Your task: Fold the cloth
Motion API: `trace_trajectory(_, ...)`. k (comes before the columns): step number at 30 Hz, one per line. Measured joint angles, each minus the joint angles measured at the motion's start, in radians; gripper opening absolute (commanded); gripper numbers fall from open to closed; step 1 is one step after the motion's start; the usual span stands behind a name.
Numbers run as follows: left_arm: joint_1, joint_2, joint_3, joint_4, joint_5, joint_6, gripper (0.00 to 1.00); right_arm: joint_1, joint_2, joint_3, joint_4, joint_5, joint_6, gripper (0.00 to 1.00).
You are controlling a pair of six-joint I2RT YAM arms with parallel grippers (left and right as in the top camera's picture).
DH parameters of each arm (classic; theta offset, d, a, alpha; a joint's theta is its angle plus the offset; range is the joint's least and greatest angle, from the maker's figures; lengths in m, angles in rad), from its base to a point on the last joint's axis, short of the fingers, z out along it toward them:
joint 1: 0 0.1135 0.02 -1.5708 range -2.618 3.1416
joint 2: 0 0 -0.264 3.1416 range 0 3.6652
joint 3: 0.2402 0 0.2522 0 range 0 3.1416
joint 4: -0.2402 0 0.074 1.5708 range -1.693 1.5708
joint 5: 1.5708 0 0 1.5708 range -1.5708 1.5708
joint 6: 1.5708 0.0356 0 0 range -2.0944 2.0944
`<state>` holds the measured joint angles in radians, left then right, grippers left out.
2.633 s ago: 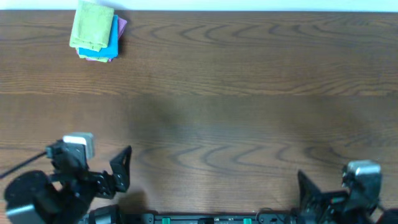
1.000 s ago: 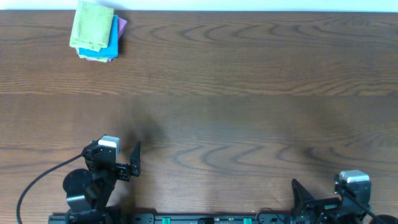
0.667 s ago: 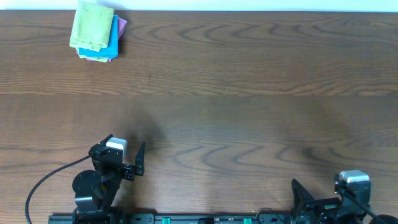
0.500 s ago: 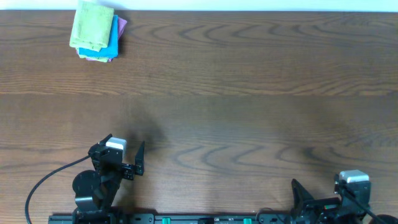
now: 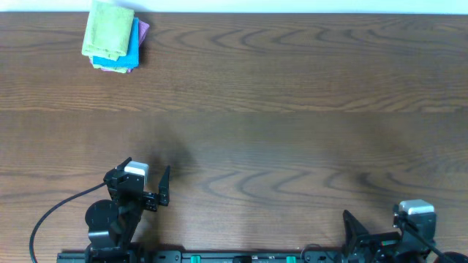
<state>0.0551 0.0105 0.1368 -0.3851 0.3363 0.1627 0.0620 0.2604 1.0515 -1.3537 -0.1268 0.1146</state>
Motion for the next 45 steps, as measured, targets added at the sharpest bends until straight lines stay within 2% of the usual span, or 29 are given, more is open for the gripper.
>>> trace_trajectory(7,0.000,0.000,0.000,0.000,0.000,0.000,0.95,0.000,0.000,0.000,0.012,0.003,-0.001,0.99)
trace_trajectory(12,0.000,0.000,0.000,0.000,0.000,0.000,0.96,0.000,-0.004,-0.033,0.199,0.077,-0.019,0.99)
trace_trajectory(17,0.000,0.000,0.000,0.001,0.000,0.000,0.95,0.000,-0.061,-0.225,0.392,0.171,-0.049,0.99)
trace_trajectory(20,0.000,0.000,0.000,0.000,0.000,0.000,0.95,0.000,-0.145,-0.402,0.519,0.203,-0.057,0.99)
trace_trajectory(25,0.000,0.000,0.000,0.001,0.000,0.000,0.95,0.000,-0.244,-0.656,0.645,0.217,-0.059,0.99)
trace_trajectory(34,0.000,0.000,0.000,0.001,0.000,0.000,0.96,0.000,-0.245,-0.890,0.642,0.214,-0.059,0.99)
trace_trajectory(45,0.000,0.000,0.000,0.001,0.000,0.000,0.95,0.000,-0.244,-0.890,0.647,0.213,-0.060,0.99)
